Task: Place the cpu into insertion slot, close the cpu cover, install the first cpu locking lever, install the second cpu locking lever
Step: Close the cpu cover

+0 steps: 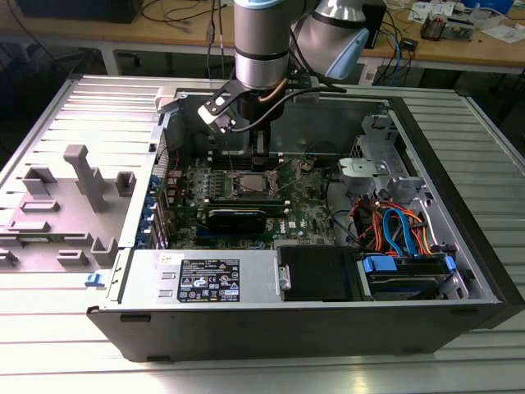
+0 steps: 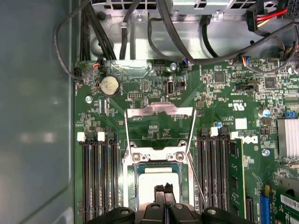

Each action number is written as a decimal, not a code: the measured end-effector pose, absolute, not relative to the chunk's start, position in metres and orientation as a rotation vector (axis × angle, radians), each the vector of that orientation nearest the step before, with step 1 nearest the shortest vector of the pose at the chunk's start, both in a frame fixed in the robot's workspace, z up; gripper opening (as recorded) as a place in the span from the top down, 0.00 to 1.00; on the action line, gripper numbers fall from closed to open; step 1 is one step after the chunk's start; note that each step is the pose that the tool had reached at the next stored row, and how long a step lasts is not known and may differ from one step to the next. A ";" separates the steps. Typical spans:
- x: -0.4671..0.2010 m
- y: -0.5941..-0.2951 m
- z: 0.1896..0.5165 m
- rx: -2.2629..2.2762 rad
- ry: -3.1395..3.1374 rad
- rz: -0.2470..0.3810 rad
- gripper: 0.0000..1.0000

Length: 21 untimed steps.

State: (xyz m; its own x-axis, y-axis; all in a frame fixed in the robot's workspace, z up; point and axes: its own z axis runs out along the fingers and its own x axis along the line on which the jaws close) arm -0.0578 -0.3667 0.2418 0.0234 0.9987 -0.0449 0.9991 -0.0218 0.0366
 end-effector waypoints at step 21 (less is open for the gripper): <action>-0.057 -0.367 0.251 2.205 2.156 -0.010 0.89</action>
State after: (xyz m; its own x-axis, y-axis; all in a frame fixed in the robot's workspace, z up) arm -0.0568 -0.3666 0.2508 0.0235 0.9987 -0.0448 0.9991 -0.0218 0.0367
